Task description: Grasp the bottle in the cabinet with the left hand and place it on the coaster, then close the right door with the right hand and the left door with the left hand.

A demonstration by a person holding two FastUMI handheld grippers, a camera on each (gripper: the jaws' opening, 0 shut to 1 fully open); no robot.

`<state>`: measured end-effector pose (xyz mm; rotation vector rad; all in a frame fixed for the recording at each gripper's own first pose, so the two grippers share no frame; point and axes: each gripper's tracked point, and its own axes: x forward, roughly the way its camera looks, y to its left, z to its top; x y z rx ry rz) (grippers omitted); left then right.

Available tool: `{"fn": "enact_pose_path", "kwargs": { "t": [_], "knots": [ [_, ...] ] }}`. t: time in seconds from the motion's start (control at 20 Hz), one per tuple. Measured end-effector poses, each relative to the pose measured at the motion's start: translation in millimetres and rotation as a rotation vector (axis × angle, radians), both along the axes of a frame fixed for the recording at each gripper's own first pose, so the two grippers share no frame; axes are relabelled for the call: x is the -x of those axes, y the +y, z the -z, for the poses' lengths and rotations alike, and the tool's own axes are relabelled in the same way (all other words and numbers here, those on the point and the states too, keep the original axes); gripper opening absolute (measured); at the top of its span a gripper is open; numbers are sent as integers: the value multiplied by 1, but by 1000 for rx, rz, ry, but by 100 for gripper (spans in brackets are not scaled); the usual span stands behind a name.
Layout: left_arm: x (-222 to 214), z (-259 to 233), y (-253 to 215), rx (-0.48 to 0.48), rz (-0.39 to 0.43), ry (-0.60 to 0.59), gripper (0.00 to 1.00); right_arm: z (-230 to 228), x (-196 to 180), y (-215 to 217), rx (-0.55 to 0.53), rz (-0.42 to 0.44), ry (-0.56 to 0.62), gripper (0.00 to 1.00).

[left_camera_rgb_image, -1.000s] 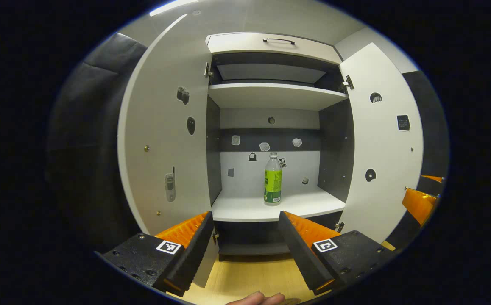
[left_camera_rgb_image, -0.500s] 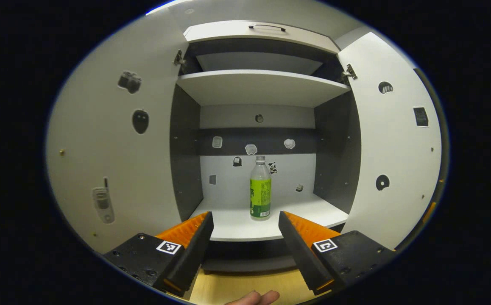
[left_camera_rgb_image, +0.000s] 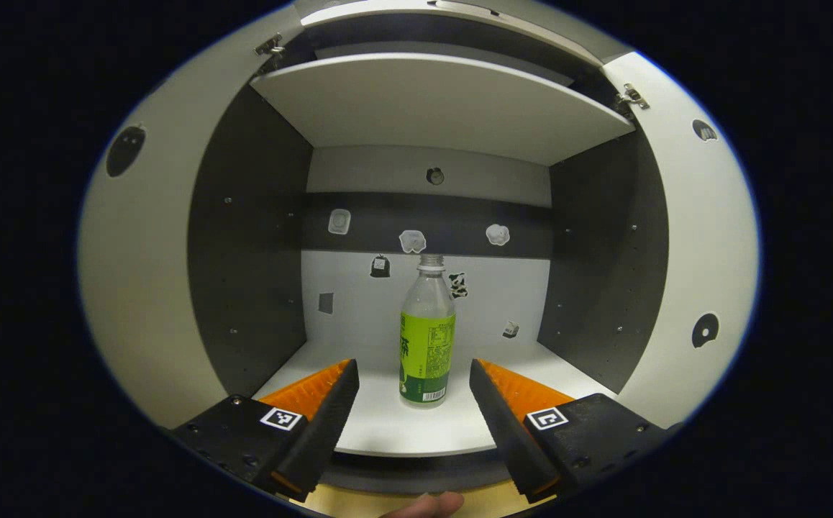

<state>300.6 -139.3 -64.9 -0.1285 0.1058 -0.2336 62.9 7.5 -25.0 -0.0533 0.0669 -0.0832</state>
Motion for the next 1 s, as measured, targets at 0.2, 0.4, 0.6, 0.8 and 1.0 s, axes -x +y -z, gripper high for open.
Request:
{"fn": "enact_pose_path", "kwargs": {
  "t": [0.2,0.4,0.6,0.8,1.0],
  "knots": [
    [-34,3,-21,29,36,17,98,3,-10,-1,17,12,13,94],
    [-65,5,-28,31,35,21,98,13,-14,-3,25,28,30,95],
    [-88,21,-32,30,28,57,98,18,-12,-5,27,41,40,95],
    [-108,30,-33,22,13,72,98,22,-8,-8,17,52,53,95],
    [-109,34,-38,53,47,92,82,23,-5,-10,16,50,50,95]
  ]
}}
